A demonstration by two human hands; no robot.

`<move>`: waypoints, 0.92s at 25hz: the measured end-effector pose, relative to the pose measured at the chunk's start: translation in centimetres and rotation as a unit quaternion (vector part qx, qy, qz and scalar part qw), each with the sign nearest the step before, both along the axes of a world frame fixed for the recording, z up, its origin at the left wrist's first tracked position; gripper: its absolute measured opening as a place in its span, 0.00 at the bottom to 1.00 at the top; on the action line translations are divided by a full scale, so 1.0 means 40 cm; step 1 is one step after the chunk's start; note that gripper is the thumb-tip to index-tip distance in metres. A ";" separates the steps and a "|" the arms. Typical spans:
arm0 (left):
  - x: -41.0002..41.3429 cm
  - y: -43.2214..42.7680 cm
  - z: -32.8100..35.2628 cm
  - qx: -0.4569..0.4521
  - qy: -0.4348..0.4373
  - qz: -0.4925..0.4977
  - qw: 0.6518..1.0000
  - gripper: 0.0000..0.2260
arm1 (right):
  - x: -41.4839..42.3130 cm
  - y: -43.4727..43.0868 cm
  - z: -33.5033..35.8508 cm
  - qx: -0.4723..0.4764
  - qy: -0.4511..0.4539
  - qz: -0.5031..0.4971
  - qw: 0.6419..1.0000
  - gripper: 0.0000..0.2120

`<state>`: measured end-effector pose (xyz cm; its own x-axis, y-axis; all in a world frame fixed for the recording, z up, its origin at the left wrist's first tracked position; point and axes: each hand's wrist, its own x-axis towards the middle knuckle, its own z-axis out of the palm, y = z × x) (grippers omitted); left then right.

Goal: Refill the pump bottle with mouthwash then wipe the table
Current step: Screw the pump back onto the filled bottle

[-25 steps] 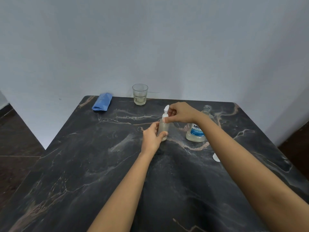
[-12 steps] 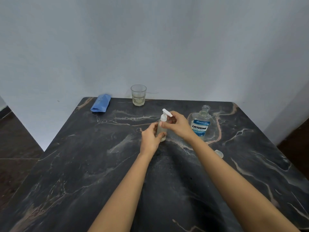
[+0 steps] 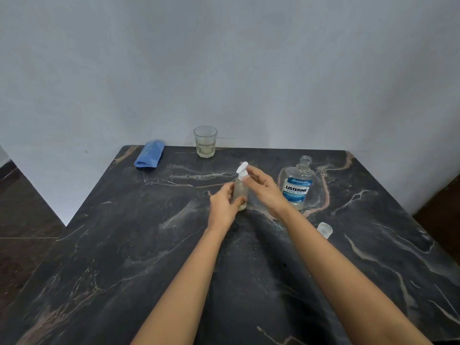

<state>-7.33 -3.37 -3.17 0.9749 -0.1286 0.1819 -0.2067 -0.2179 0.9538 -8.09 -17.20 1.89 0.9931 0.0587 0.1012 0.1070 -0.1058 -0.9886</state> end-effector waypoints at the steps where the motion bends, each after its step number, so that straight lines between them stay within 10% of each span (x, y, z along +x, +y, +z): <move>1: 0.001 0.002 0.002 0.006 0.000 -0.002 1.000 0.16 | 0.003 -0.002 0.007 -0.012 -0.003 0.012 1.000 0.17; 6: 0.004 0.004 0.004 0.039 -0.005 -0.001 0.999 0.15 | 0.004 -0.005 0.007 -0.060 -0.044 -0.031 0.997 0.11; 13: 0.039 0.030 0.022 0.107 -0.005 -0.082 0.991 0.20 | 0.024 -0.038 0.038 -0.064 -0.002 0.153 0.986 0.15; 23: 0.005 0.009 0.011 0.102 -0.016 -0.037 0.994 0.18 | -0.004 0.025 0.003 -0.154 -0.083 -0.063 0.983 0.11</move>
<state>-7.15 -3.03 -2.75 0.9553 -0.2376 0.1760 -0.2597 -0.3898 0.8835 -8.26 -16.21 2.01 0.9658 -0.0098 0.2593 0.2312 -0.4204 -0.8774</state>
